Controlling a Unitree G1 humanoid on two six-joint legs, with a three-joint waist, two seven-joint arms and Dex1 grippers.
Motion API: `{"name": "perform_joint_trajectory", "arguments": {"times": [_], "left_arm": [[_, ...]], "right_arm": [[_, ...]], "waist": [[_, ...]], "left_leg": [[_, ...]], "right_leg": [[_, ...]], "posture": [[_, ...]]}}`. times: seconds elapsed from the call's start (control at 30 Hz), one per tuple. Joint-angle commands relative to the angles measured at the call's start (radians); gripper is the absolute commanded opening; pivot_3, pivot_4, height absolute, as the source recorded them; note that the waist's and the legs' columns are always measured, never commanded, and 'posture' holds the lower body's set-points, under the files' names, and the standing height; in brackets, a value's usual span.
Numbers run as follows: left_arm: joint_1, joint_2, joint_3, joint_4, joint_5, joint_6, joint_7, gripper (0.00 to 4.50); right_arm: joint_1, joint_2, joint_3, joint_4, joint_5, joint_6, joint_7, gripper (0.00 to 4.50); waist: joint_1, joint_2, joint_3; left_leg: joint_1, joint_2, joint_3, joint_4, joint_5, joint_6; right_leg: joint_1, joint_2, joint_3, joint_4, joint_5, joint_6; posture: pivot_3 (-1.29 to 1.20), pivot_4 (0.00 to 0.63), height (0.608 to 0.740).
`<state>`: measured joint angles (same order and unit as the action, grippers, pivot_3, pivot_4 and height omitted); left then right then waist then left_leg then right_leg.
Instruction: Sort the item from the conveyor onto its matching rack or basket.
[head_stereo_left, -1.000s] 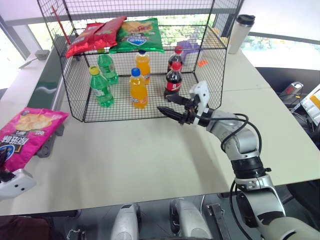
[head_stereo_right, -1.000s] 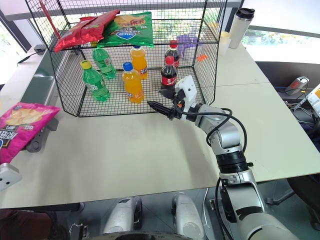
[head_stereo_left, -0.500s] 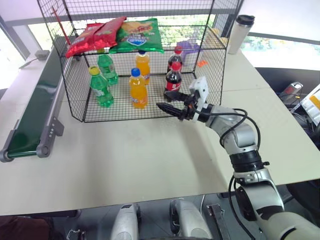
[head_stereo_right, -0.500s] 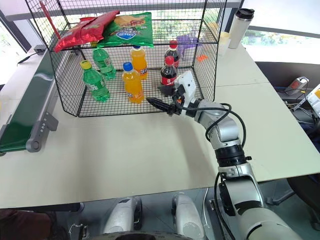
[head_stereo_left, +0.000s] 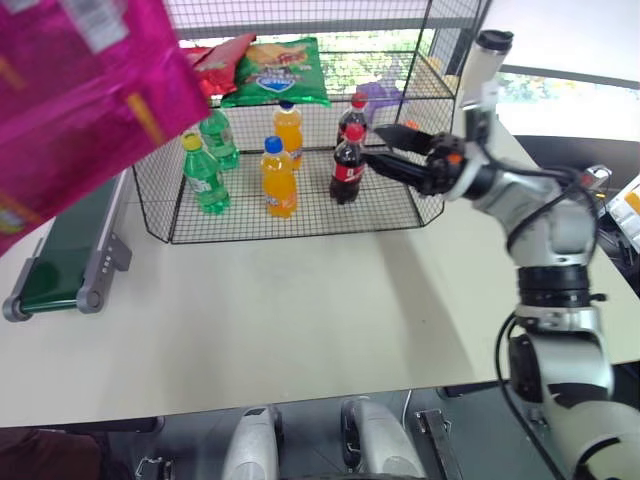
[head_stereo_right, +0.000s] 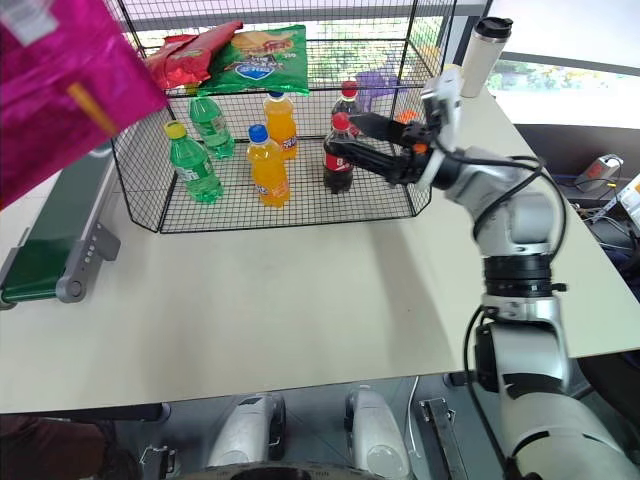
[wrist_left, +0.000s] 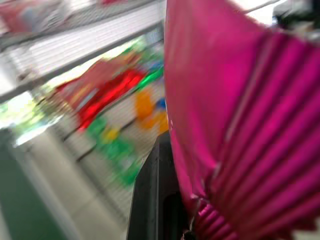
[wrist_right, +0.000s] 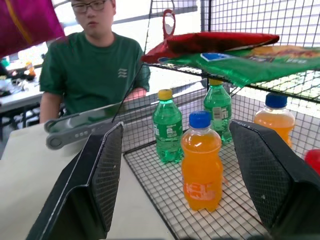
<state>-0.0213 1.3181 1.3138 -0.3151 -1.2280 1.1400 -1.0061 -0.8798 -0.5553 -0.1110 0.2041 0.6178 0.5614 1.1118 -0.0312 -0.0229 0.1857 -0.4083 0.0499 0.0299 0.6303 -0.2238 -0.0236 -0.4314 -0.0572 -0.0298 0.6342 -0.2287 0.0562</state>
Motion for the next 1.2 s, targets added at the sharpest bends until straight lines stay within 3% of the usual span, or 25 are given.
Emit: {"name": "perform_joint_trajectory", "arguments": {"times": [0.03,0.23,0.5,0.93,1.2], "left_arm": [[-0.123,0.007,-0.234,0.042,-0.137,-0.078,0.061,0.03],[-0.345,-0.005,-0.594,0.101,-0.124,-0.177,-0.003,0.03],[-0.59,-0.067,-0.914,0.167,-0.01,-0.235,-0.148,0.03],[-0.746,-0.2,-1.126,0.209,0.189,-0.284,-0.302,0.03],[-0.784,-0.25,-1.165,0.216,0.257,-0.287,-0.345,0.03]], "right_arm": [[-0.067,-0.055,-0.035,0.027,0.05,0.04,0.085,3.46],[-0.099,-0.127,-0.061,0.023,0.106,0.13,0.167,3.46],[-0.12,-0.147,-0.038,-0.019,0.13,0.177,0.22,3.46],[-0.128,-0.074,-0.031,-0.173,0.327,0.39,0.2,3.46],[-0.106,-0.032,-0.009,-0.219,0.346,0.419,0.148,3.46]], "waist": [[0.0,0.001,0.0],[-0.005,0.001,0.0],[-0.001,0.001,0.001],[0.022,0.0,0.001],[0.02,0.0,0.001]], "left_leg": [[0.0,0.0,0.0,0.0,0.0,0.0],[-0.001,0.0,0.001,-0.001,0.0,0.0],[-0.001,0.0,0.001,0.0,0.0,0.0],[-0.002,0.0,0.0,0.001,0.0,0.0],[-0.002,0.001,0.0,0.001,0.0,0.0]], "right_leg": [[0.0,0.0,0.0,0.0,0.0,0.0],[-0.001,0.001,0.001,0.0,0.002,0.003],[-0.001,0.002,0.001,0.0,0.002,0.004],[-0.001,0.003,0.002,0.0,0.002,0.004],[-0.001,0.004,0.002,0.0,0.002,0.004]], "posture": [[0.0,0.15,0.74],[0.0,0.15,0.74],[0.0,0.15,0.74],[0.0,0.15,0.74],[0.0,0.15,0.74]]}}
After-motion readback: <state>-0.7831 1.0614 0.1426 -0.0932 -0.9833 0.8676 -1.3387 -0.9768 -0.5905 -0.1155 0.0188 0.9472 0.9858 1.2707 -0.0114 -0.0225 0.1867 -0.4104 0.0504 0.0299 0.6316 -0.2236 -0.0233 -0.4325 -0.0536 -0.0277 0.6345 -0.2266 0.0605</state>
